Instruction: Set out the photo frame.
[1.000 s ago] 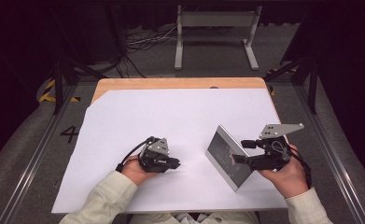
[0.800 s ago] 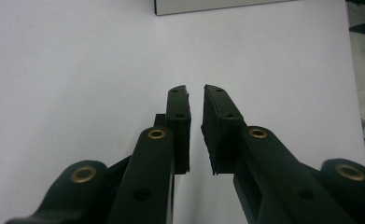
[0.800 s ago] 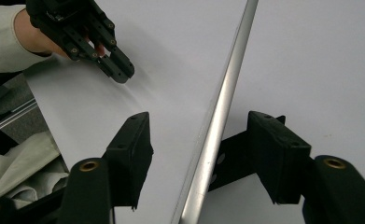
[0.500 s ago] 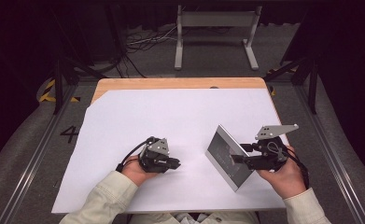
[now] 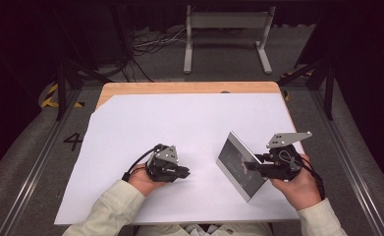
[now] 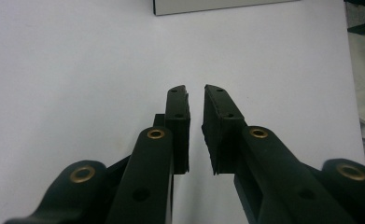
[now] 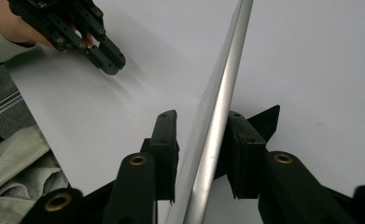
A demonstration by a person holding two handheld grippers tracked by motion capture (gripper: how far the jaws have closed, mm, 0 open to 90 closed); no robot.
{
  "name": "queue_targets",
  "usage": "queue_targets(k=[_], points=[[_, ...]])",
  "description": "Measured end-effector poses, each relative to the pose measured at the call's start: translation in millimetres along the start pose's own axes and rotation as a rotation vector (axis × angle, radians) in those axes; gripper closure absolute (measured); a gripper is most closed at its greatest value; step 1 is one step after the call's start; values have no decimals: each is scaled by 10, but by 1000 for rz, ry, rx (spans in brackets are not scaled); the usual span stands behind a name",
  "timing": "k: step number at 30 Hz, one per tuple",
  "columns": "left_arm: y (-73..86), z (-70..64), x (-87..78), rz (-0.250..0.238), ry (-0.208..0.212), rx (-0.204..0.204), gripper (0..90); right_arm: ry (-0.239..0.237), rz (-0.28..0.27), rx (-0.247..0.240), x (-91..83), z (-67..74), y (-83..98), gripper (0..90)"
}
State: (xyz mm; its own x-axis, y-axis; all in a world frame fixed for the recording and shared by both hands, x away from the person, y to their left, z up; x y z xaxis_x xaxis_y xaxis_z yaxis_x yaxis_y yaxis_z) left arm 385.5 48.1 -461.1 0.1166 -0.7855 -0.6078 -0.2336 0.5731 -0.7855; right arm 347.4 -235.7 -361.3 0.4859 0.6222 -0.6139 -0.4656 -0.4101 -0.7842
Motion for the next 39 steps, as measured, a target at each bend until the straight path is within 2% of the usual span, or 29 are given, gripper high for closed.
queue_targets(k=[8, 16, 31, 36, 39], points=[[2, 3, 1, 5, 3, 7, 803, 12, 16, 20, 2, -10, 10, 730], [2, -2, 0, 7, 2, 4, 805, 17, 29, 30, 17, -9, 19, 742], [2, 2, -1, 5, 2, 6, 806, 67, 33, 34, -5, -2, 17, 797], [1, -2, -2, 1, 2, -3, 805, 68, 34, 42, -6, -3, 14, 804], [2, 0, -4, 2, 1, -3, 805, 52, 32, 51, -5, 0, 11, 817]])
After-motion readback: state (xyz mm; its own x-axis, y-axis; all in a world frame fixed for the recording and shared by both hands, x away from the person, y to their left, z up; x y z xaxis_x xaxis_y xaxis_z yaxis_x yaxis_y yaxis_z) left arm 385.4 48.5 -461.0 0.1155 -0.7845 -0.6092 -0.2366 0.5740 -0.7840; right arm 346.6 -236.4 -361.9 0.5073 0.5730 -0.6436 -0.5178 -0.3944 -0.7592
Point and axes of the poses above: each handheld gripper's, and its own axes: x roughly forward along the jaws, y roughly out of its underside, z roughly to its left, the point moved 5 cm from there along x, roughly forward along the jaws, and after that the axes turned 6 degrees about -z, right-handed, at the moved point
